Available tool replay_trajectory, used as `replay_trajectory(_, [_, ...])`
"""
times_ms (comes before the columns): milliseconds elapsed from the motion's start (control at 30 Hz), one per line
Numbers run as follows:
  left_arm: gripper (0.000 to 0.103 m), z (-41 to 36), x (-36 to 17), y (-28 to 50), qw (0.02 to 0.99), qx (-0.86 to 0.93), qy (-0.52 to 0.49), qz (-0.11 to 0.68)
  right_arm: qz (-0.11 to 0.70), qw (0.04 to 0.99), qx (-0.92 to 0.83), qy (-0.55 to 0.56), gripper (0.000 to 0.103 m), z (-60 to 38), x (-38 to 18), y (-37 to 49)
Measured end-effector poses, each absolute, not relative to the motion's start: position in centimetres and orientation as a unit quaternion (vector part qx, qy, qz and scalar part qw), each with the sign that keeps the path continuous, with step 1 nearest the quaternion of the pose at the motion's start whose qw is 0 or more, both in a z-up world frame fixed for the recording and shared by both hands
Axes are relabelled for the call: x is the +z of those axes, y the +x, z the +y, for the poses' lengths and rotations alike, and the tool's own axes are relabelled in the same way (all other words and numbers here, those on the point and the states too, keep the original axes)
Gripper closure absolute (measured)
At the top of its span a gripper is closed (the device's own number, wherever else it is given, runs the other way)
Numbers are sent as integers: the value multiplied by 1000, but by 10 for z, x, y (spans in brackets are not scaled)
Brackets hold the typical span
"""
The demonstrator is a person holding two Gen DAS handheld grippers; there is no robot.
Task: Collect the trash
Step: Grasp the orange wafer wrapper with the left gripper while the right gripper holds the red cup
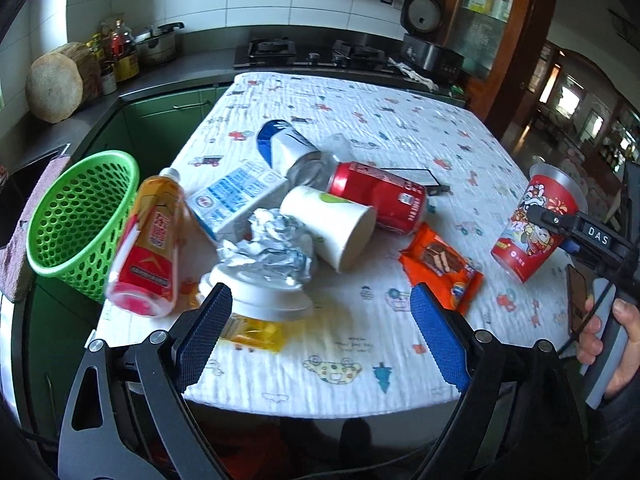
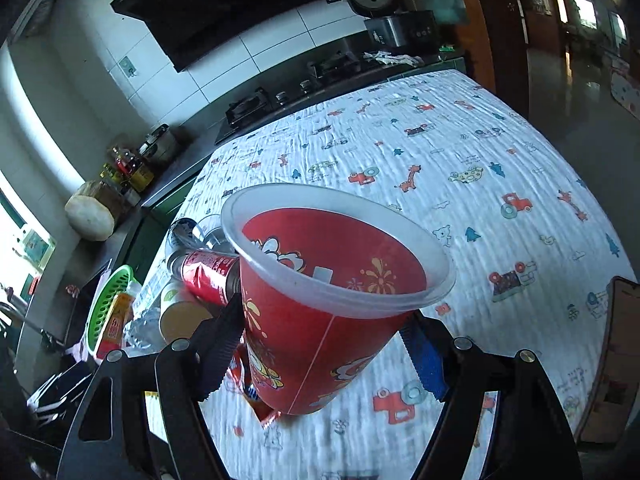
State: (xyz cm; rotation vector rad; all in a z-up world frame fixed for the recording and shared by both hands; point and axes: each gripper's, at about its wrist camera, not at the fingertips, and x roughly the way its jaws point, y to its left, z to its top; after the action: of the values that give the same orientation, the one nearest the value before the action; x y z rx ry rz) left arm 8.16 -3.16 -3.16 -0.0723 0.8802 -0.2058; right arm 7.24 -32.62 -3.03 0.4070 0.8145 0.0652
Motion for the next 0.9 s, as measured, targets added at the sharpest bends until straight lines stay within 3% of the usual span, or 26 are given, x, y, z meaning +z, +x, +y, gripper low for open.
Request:
replay_trajectory(667, [38,-139,-105,135,827,-171,-77,530,384,913,13,137,30,-350,-37,23])
replay_trajectory(833, [58,-141,-117,142,813,-181,-101,545,386,913,13,133,30,-348,-39,24])
replay_trajectory(900, [76,-139,-120,142,808,-189,-112,546,385,913,15,132,30,-348,-39,24])
